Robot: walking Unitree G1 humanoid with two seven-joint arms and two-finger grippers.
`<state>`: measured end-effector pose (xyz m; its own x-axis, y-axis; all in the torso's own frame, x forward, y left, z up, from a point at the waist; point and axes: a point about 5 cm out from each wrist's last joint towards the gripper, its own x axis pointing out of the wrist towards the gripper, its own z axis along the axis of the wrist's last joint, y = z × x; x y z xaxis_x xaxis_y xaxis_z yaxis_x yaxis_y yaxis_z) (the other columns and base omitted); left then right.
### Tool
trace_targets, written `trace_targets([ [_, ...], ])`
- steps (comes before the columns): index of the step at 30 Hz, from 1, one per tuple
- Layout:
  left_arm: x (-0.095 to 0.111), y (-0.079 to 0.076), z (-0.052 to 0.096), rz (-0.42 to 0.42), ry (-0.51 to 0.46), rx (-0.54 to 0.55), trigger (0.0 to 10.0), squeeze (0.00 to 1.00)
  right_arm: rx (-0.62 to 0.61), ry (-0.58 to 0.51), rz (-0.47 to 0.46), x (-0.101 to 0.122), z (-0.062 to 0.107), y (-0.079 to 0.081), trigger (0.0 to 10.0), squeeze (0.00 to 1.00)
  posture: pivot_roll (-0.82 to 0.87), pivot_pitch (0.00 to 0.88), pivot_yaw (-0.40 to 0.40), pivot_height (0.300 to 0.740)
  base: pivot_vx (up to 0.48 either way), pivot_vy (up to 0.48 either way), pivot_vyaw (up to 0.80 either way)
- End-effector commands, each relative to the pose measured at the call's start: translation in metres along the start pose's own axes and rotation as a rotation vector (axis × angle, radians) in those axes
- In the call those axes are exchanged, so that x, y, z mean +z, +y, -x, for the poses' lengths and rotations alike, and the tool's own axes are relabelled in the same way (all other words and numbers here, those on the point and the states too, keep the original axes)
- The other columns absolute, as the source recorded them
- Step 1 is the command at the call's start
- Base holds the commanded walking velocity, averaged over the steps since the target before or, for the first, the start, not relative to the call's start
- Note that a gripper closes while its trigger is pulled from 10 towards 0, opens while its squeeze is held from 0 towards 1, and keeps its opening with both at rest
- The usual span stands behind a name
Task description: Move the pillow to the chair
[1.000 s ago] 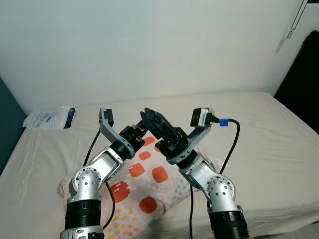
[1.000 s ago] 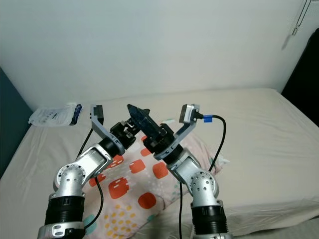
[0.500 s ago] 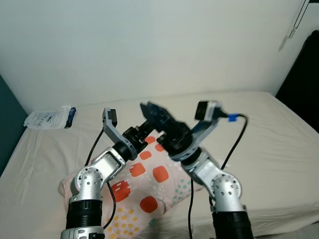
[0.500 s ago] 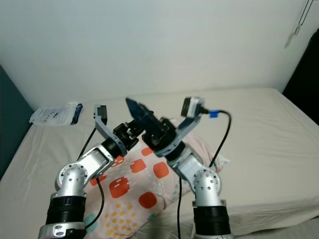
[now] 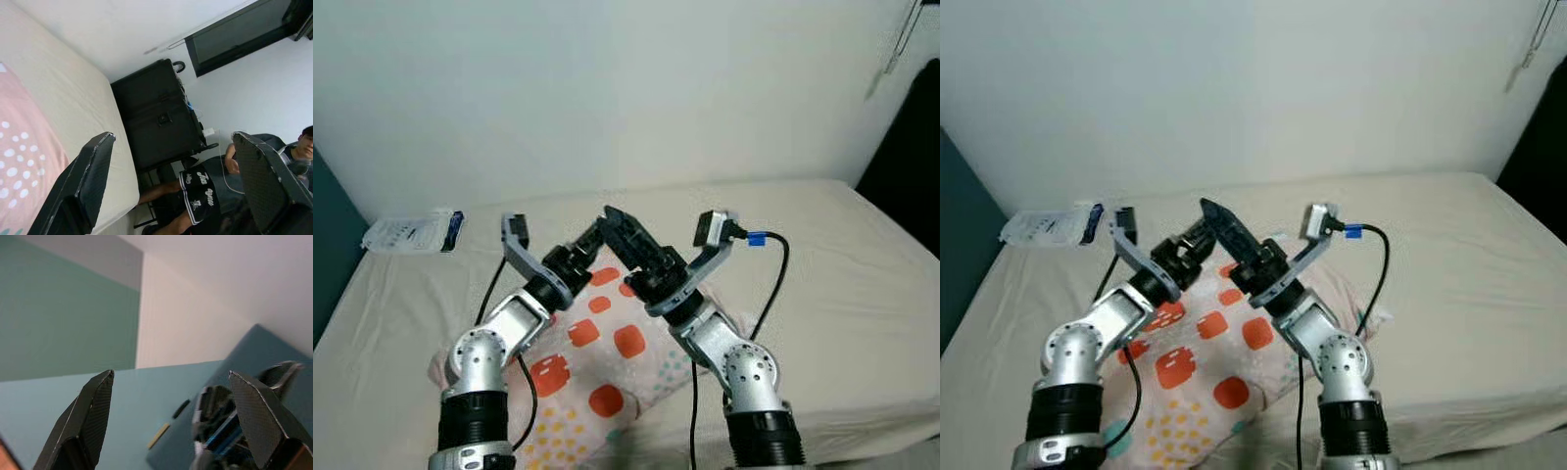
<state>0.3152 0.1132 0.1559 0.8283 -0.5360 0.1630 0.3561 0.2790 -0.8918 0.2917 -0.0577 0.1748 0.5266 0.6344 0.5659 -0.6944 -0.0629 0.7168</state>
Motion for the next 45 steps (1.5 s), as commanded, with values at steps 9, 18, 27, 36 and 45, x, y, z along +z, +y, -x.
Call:
trace_targets([
  [9, -0.001, -0.004, -0.004, 0.024, -0.004, -0.024, 10.0, 0.0, 0.131, -0.048, -0.046, -0.002, -0.008, 0.019, 10.0, 0.0, 0.08, 0.0, 0.04, 0.74, 0.0, 0.0, 0.0],
  [18, -0.007, -0.002, -0.004, 0.028, 0.018, -0.007, 10.0, 0.0, 0.42, -0.075, -0.074, 0.009, -0.018, 0.059, 10.0, 0.0, 0.08, 0.0, 0.04, 0.74, 0.0, 0.0, 0.0],
  [27, -0.005, -0.015, -0.005, 0.046, 0.013, -0.101, 10.0, 0.0, 0.023, -0.074, -0.083, -0.002, -0.011, 0.001, 10.0, 0.0, 0.08, 0.0, 0.034, 0.74, 0.0, 0.0, 0.0],
  [36, -0.005, -0.013, -0.002, 0.051, 0.005, -0.096, 10.0, 0.0, 0.01, -0.074, -0.081, -0.002, -0.008, 0.002, 10.0, 0.0, 0.08, 0.0, 0.035, 0.74, 0.0, 0.0, 0.0],
  [45, -0.01, -0.008, -0.002, 0.016, 0.045, -0.06, 10.0, 0.0, 0.332, -0.092, -0.096, 0.01, -0.024, 0.049, 10.0, 0.0, 0.08, 0.0, 0.035, 0.74, 0.0, 0.0, 0.0],
])
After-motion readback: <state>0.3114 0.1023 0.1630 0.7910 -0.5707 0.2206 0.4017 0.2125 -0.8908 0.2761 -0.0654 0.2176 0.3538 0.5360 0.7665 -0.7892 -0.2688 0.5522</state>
